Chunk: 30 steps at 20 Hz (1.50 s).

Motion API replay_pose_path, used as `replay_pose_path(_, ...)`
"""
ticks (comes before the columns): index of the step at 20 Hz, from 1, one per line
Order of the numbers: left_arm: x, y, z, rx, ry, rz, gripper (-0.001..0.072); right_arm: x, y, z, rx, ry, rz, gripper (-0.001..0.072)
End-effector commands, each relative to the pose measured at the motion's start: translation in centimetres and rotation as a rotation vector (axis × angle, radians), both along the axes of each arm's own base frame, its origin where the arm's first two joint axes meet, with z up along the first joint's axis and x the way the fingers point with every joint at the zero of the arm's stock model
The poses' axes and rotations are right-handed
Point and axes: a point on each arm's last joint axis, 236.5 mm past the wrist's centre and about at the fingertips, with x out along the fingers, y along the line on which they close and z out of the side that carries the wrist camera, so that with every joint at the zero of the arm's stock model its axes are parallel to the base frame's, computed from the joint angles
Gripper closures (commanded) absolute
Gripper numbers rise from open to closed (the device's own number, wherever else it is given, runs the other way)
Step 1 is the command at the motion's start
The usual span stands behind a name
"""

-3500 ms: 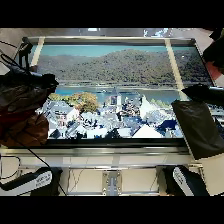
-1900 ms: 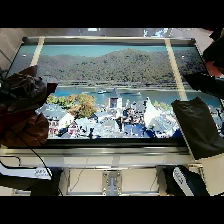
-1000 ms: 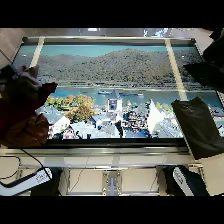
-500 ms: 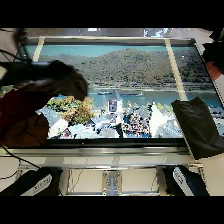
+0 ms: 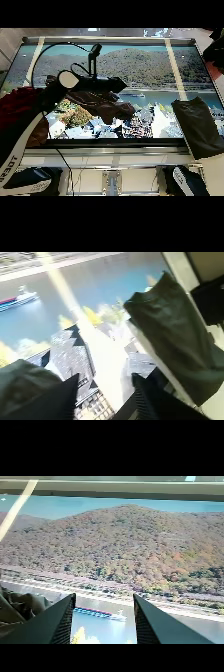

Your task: Fold the shirts.

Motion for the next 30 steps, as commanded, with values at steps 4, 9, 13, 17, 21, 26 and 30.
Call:
replay_pose_path(4,10.6,10.3,1.3,0.005,-0.156,0.311,0.0002,0.1,-1.1,-9.4,0.038,0.344,0.007,0.0307)
replay_pose_path(9,14.1,25.3,-1.9,-0.044,0.127,0.57,0.0003,1.8,6.0,-22.9,0.38,0.641,0.211,0.0305)
replay_pose_path(13,13.5,31.7,-5.5,-0.005,0.256,0.623,0.0003,3.6,13.5,-32.7,0.345,0.782,0.293,0.0222)
replay_pose_path(17,12.2,33.3,-10.4,0.128,0.345,0.587,0.0003,7.0,19.0,-39.0,0.259,0.82,0.33,0.0158)
replay_pose_path(21,11.3,33.6,-16.3,0.235,0.482,0.578,0.0003,9.6,21.4,-41.0,0.226,0.845,0.37,0.0158)
replay_pose_path(26,11.2,33.6,-21.9,0.248,0.596,0.573,0.0003,10.8,21.2,-41.2,0.192,0.84,0.376,0.0162)
replay_pose_path(30,11.5,35.0,-22.3,0.241,0.603,0.6,0.0003,8.8,20.1,-42.4,0.113,0.924,0.397,0.0163)
